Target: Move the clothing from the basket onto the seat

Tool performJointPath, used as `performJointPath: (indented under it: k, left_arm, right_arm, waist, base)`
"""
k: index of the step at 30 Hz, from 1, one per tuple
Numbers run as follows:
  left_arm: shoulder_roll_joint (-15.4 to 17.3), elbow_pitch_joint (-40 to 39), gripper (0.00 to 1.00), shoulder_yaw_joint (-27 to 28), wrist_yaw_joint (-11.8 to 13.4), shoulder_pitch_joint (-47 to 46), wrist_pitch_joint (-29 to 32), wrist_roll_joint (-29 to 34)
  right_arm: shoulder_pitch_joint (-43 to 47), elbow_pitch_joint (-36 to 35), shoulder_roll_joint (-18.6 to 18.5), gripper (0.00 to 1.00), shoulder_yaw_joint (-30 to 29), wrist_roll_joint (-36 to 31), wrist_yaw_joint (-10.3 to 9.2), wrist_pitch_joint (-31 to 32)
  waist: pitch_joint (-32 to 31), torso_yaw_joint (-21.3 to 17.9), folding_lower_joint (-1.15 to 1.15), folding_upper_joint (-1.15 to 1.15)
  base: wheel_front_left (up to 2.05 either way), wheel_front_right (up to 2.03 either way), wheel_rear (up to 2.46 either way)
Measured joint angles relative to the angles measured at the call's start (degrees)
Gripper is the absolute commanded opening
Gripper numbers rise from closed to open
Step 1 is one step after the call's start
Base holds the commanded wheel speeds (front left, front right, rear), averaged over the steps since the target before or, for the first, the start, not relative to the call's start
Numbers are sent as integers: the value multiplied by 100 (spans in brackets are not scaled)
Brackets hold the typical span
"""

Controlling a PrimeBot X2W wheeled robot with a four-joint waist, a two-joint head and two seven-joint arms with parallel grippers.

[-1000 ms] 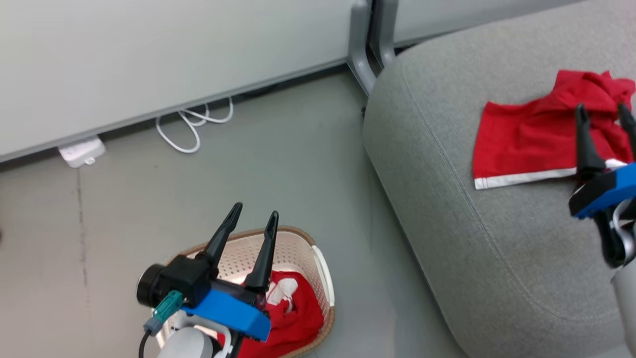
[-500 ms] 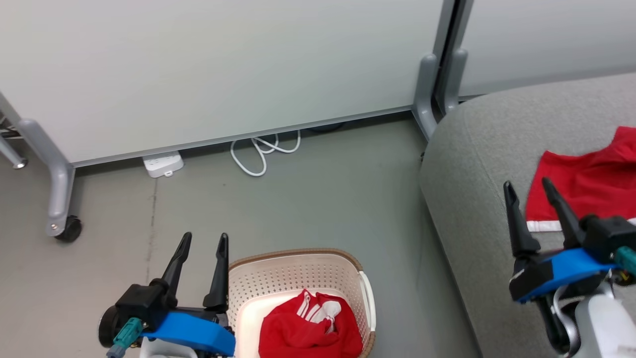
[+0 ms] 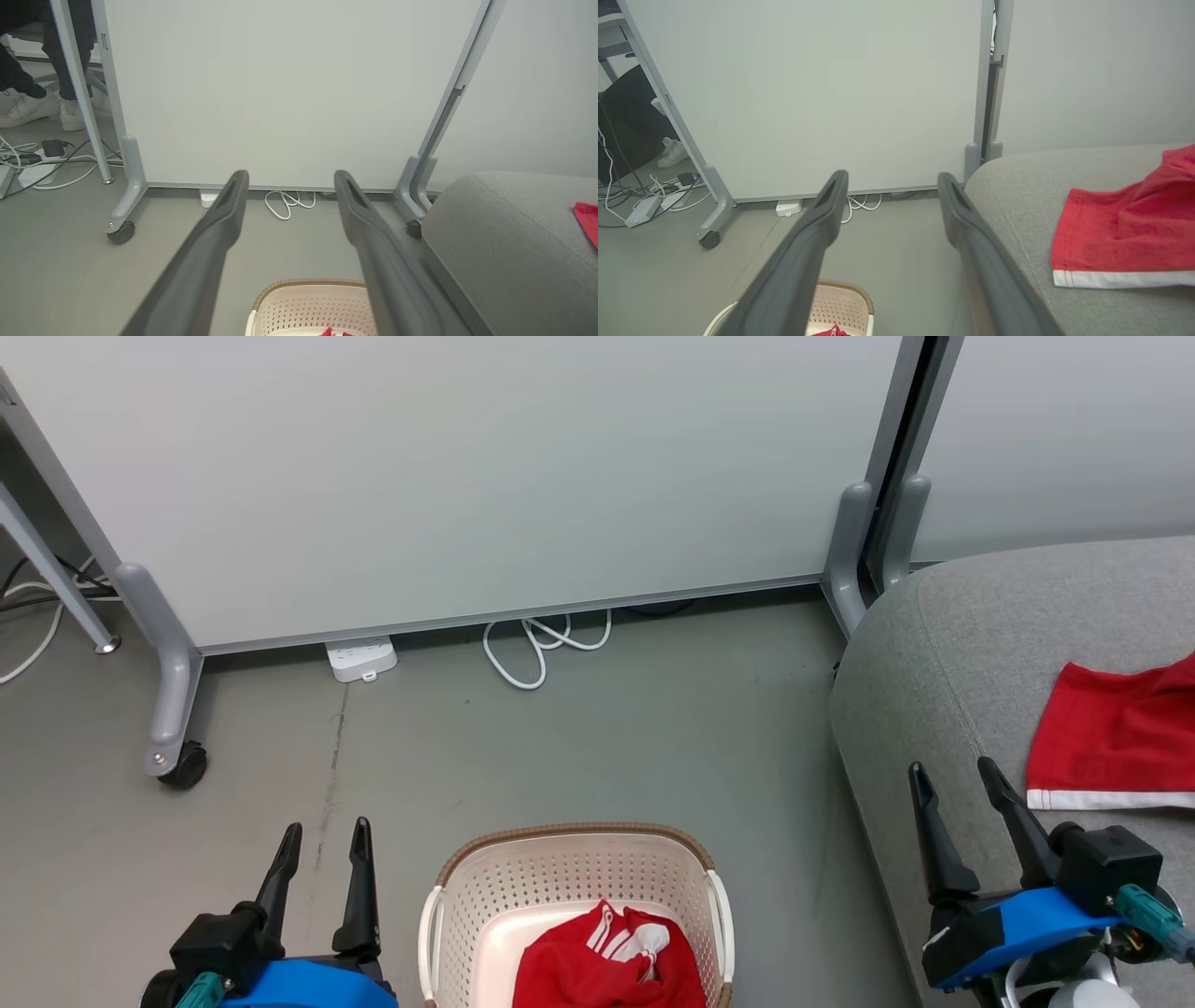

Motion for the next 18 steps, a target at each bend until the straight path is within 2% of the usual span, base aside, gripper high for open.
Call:
performJointPath:
  k: [18]
  left_arm:
    - [-34,15,100,-3,0,42,0,37]
  right_arm:
    - [82,-130,77,100,-30,12,0,103]
  waist:
    - [90,2,1,0]
  base:
    - [0,0,0]
